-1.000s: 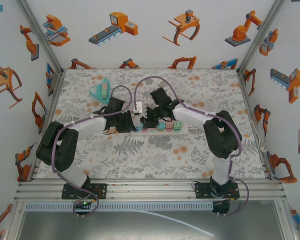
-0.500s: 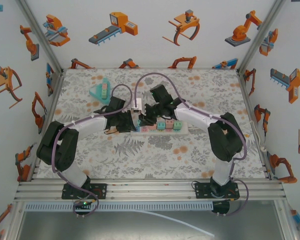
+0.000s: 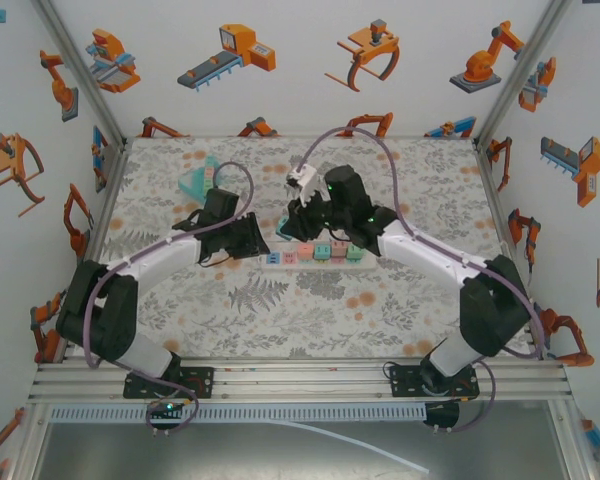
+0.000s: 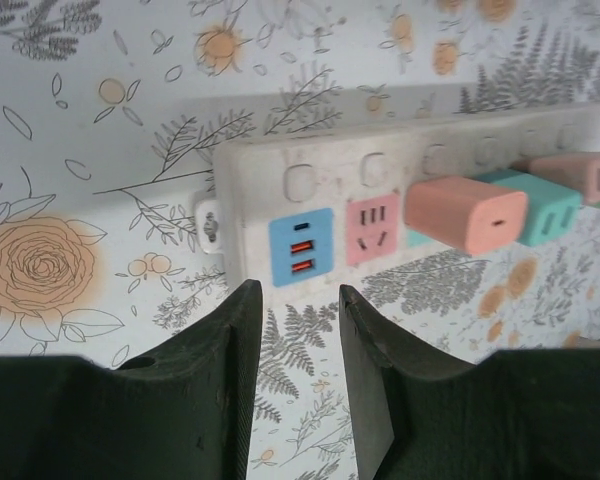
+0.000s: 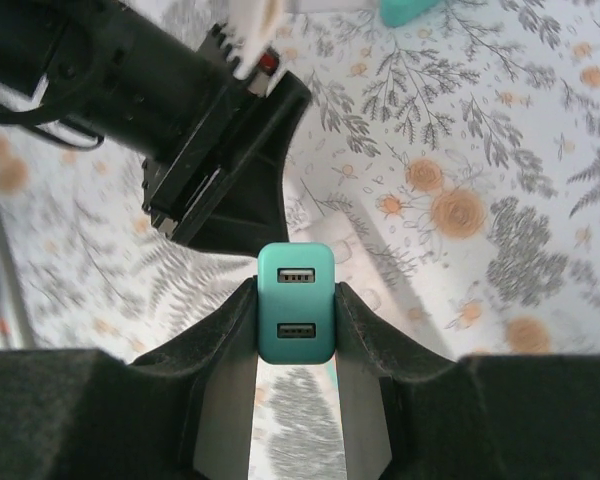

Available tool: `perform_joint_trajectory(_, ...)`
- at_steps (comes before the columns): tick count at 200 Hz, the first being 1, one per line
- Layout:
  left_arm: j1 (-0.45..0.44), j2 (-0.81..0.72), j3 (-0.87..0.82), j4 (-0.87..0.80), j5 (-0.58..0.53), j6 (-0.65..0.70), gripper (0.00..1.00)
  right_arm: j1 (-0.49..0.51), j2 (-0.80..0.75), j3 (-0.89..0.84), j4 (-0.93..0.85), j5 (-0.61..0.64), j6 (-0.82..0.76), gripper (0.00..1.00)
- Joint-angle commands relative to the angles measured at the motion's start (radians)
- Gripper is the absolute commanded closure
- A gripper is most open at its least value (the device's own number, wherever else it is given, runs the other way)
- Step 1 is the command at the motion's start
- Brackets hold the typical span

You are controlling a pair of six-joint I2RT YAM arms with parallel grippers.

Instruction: Pull the plug off the socket

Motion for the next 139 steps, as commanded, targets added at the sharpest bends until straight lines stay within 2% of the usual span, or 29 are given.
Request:
perform_joint_trajectory(1,0.004,-0.096,0.023,-0.025,0.014,0.064,0.61,0.014,-0.084,-0.131,0.258,0.147,0.407,0.85)
perform_joint_trajectory(18,0.004,-0.167,0.018,-0.063,0.027,0.109,0.61,0.037,-0.111,-0.214,0.317,0.212,0.534,0.84)
perform_joint_trajectory(32,0.002,-0.232,0.014,-0.106,0.033,0.152,0.61,0.082,-0.13,-0.25,0.317,0.287,0.569,0.84)
perform_joint_trajectory(65,-0.016,-0.378,0.035,-0.267,0.045,0.257,0.61,0.236,-0.149,-0.334,0.343,0.57,0.689,0.84)
perform_joint_trajectory(90,-0.039,-0.479,0.072,-0.402,0.06,0.343,0.54,0.331,-0.094,-0.384,0.412,0.726,0.839,0.84)
perform_joint_trajectory(112,-0.045,-0.549,0.129,-0.537,0.053,0.439,0.45,0.403,-0.012,-0.402,0.514,0.847,0.899,0.85)
perform_joint_trajectory(139,-0.048,-0.625,0.201,-0.71,0.038,0.642,0.37,0.447,0.096,-0.379,0.606,0.927,0.95,0.85)
